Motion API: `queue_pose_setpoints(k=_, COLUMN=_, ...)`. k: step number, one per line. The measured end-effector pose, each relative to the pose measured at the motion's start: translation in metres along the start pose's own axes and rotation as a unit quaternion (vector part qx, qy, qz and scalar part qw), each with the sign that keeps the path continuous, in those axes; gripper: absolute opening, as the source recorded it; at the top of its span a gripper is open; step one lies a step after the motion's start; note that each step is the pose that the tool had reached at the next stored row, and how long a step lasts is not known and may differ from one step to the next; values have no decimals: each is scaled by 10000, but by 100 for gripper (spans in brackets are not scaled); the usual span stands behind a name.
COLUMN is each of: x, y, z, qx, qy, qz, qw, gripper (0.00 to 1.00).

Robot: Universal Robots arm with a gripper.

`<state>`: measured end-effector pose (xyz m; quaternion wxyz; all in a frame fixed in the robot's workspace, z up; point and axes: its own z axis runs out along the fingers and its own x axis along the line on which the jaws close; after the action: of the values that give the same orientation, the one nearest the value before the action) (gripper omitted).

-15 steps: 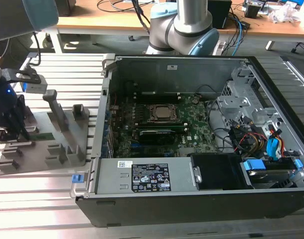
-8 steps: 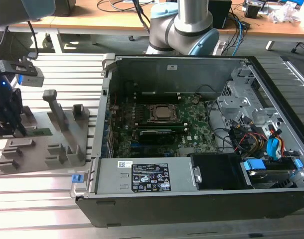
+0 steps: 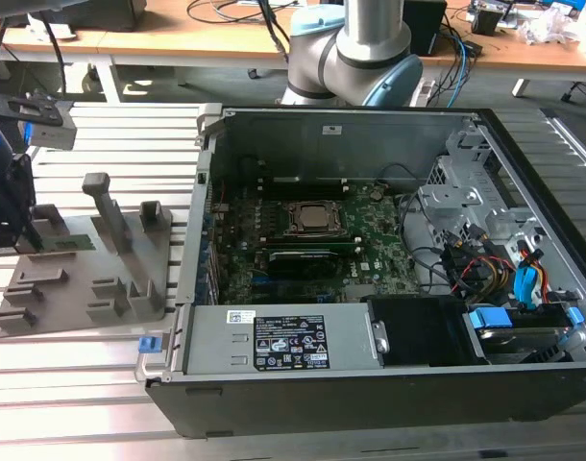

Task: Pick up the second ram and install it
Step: 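Pick up the second ram and move it above second insertion slot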

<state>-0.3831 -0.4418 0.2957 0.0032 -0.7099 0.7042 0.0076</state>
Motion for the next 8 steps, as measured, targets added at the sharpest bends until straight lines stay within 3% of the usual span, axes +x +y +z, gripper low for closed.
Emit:
queue_pose_setpoints(k=3, x=-1, y=1, z=-105, qx=0, qy=0, qz=0, qw=10000, gripper=14)
queue_pose_setpoints(k=8, x=-3, y=1, z=-188, qx=0, qy=0, qz=0, qw=10000, gripper=14)
